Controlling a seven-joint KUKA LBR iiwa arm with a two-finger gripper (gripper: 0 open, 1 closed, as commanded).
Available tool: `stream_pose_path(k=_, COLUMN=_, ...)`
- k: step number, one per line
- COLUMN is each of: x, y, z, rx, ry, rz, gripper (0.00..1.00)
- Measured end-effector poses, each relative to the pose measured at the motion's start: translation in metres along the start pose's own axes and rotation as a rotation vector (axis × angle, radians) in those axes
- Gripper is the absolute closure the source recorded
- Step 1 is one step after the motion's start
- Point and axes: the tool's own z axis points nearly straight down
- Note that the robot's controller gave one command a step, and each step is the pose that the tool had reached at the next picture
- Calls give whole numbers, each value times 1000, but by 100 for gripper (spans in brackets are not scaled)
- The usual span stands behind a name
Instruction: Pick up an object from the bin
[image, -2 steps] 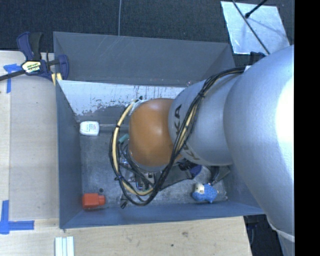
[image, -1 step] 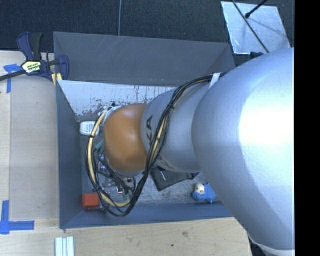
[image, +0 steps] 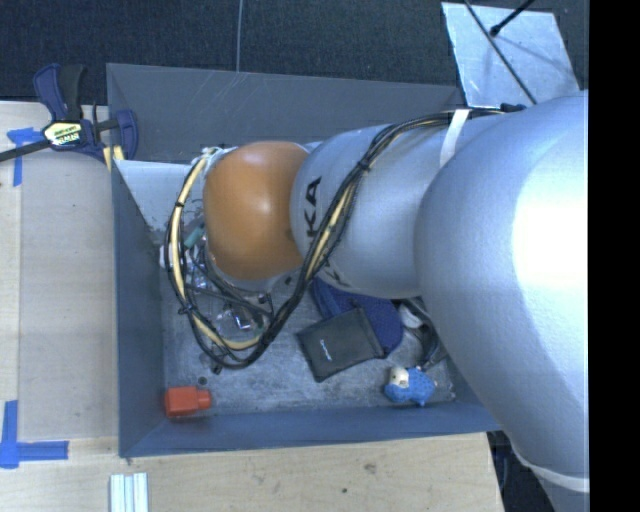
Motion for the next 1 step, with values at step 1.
stream_pose_path(k=1, x=66, y=-38, z=46, rx=1, ry=8, rz=-291, gripper=0)
